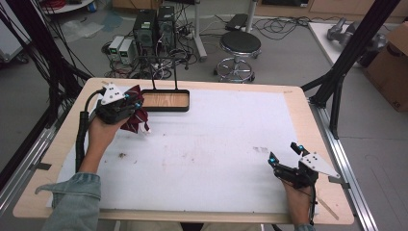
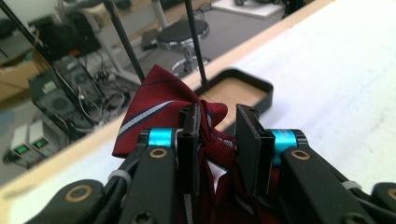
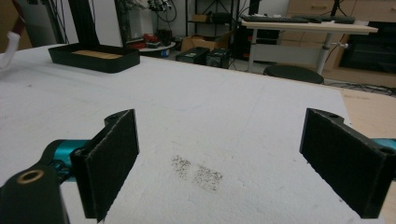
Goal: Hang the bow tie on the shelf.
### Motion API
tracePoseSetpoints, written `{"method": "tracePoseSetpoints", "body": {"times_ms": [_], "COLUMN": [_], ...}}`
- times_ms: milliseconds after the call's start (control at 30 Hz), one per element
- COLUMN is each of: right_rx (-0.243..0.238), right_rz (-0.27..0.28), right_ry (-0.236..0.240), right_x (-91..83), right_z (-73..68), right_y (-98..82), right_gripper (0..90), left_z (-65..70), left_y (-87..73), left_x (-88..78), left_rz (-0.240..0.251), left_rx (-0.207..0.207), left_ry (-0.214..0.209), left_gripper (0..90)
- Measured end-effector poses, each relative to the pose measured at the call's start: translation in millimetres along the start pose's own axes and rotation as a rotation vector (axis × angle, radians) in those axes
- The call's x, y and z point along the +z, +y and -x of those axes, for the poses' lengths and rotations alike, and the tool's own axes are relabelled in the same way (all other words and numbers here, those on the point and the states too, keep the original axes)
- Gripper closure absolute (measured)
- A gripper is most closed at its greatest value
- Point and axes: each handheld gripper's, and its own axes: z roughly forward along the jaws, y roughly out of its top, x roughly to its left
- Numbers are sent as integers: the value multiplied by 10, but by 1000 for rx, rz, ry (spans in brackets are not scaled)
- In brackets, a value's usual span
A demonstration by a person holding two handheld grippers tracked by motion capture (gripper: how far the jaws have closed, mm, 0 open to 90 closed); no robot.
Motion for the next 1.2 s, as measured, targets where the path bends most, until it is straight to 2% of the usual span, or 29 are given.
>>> {"method": "tracePoseSetpoints", "body": {"times_ms": [300, 600, 1200], "right_rx": [-3, -3, -6], "right_rz": [-2, -2, -4], "right_ry": [2, 2, 2], "right_x": [2, 4, 5], "right_z": [3, 5, 6], "right_y": [-1, -2, -2], "right_gripper": [108, 107, 108], "left_z": [-228, -425, -614], "left_y": [320, 551, 686], "left_x": [-27, -28, 87], "left_rz": [34, 52, 62], "left_rx": [36, 60, 60], "left_ry": [3, 12, -7], "left_gripper": [707, 707, 707]}}
